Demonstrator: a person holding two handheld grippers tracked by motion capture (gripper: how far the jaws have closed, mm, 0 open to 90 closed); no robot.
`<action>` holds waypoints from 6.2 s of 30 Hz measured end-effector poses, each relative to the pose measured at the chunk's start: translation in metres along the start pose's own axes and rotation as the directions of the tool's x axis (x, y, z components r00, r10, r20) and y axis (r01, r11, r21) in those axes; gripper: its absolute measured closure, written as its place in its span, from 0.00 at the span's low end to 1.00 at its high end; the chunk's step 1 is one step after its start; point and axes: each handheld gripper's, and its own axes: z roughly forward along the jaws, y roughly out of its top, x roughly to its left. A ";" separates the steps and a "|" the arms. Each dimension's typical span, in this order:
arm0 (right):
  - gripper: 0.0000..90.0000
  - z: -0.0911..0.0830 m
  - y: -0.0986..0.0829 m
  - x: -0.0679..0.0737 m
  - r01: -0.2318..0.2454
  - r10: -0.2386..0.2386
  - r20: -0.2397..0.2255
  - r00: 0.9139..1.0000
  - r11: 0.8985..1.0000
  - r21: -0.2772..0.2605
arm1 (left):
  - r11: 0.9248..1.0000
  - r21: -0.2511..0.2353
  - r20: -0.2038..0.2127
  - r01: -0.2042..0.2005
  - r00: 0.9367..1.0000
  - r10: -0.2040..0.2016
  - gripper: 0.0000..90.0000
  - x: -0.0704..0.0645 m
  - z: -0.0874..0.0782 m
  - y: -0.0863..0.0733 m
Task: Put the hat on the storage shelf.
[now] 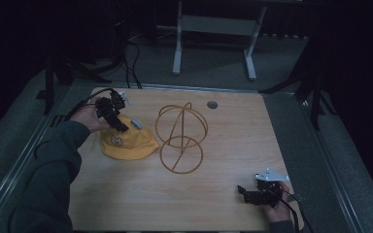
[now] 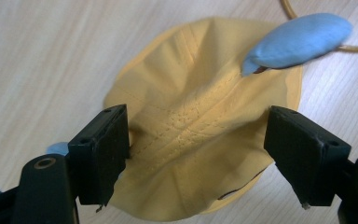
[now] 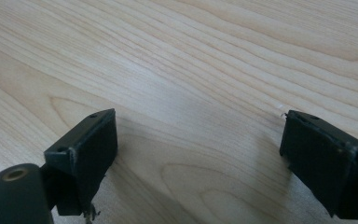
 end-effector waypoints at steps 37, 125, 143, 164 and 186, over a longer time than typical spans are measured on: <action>0.12 0.000 0.000 0.000 0.000 0.000 0.000 1.000 1.000 0.000 | 0.985 0.133 -0.077 -0.113 0.989 0.124 0.88 -0.016 -0.027 0.001; 0.12 0.000 0.000 0.000 0.001 -0.001 0.001 1.000 1.000 -0.001 | 0.962 -0.272 -0.029 -0.029 0.999 0.022 0.88 -0.007 -0.147 -0.043; 0.12 0.000 0.000 0.000 0.002 -0.002 0.000 1.000 1.000 0.000 | 0.952 -0.300 -0.061 -0.057 0.997 0.040 0.88 -0.012 -0.173 -0.033; 0.12 0.000 0.000 0.000 0.000 0.000 0.000 1.000 1.000 0.000 | 0.948 -0.294 -0.068 -0.122 0.992 0.106 0.88 -0.023 -0.190 -0.007; 0.12 0.000 0.000 0.000 -0.001 0.001 0.000 1.000 1.000 0.000 | 0.945 -0.292 -0.075 -0.145 0.989 0.128 0.88 -0.027 -0.196 0.009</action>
